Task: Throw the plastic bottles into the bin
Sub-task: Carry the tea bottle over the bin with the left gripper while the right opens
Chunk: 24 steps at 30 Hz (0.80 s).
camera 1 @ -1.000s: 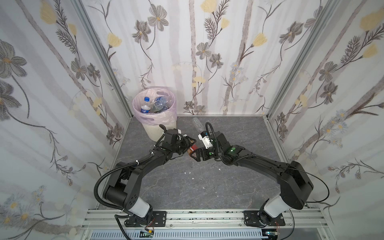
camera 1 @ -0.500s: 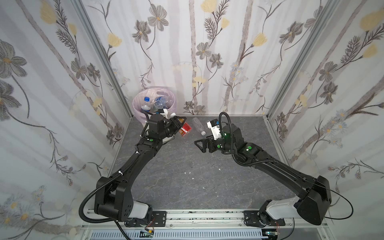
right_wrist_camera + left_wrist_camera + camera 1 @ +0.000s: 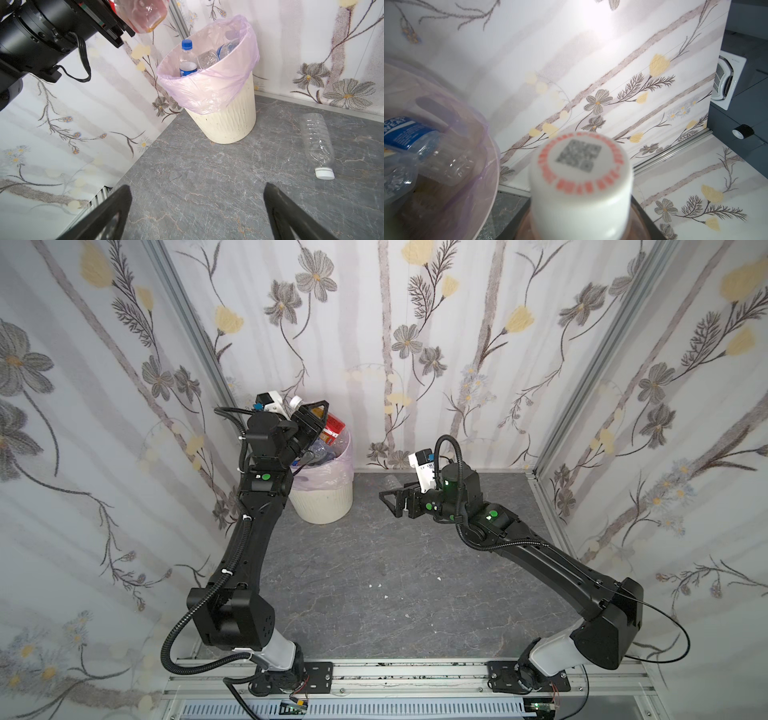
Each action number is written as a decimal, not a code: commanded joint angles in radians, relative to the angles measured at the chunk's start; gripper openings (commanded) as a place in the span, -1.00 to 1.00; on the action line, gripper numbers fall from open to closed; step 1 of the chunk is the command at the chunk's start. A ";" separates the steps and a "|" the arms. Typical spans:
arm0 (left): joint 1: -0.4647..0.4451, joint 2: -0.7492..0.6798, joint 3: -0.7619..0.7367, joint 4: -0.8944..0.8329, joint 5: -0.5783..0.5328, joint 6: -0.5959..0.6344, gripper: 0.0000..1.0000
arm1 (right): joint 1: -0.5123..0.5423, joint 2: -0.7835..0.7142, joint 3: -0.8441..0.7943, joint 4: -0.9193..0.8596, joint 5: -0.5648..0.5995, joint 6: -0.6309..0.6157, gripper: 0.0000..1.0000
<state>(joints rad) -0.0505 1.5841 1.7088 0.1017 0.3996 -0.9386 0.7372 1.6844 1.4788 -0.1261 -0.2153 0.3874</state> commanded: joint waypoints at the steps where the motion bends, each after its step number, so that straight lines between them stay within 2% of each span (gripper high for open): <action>1: 0.021 0.034 0.096 0.023 -0.023 -0.010 0.18 | -0.001 0.024 0.040 0.044 -0.023 -0.016 0.99; 7: 0.062 0.100 0.287 0.023 -0.053 -0.023 0.19 | -0.020 0.066 0.070 0.055 -0.045 -0.021 0.99; 13: 0.067 0.182 0.468 0.024 -0.056 -0.036 0.21 | -0.051 0.096 0.068 0.062 -0.073 -0.016 0.99; 20: 0.067 0.321 0.552 0.024 -0.065 -0.084 0.22 | -0.089 0.127 0.058 0.078 -0.100 -0.001 0.99; 22: 0.067 0.374 0.552 0.024 -0.075 -0.091 0.31 | -0.094 0.135 0.051 0.088 -0.107 0.005 0.99; 24: 0.074 0.445 0.551 0.024 -0.060 -0.134 0.62 | -0.096 0.142 0.043 0.100 -0.117 0.015 0.99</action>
<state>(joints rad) 0.0174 1.9724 2.2528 0.1196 0.3363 -1.0195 0.6407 1.8156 1.5303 -0.0822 -0.3058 0.3851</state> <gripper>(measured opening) 0.753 0.995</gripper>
